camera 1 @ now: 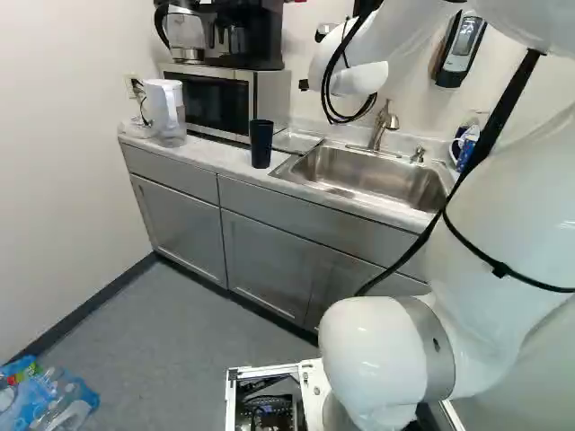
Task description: Rinse the cup and place it in the tray
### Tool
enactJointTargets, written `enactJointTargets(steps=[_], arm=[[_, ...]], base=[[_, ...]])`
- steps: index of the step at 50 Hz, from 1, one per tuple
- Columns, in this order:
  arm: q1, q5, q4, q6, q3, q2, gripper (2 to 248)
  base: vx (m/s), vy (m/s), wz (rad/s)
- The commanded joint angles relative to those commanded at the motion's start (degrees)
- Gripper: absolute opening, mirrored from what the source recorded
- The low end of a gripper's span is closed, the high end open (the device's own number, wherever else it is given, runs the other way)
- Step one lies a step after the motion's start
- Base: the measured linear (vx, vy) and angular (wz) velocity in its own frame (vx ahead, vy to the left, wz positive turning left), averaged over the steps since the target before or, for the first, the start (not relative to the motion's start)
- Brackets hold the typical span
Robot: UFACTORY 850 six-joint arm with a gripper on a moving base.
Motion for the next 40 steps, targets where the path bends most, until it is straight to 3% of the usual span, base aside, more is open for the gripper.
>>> enactJointTargets(steps=[40], arm=[[-2.3, -0.7, 0.0, 0.0, -4.2, -4.3, 247]], base=[[0.000, 0.000, 0.000]])
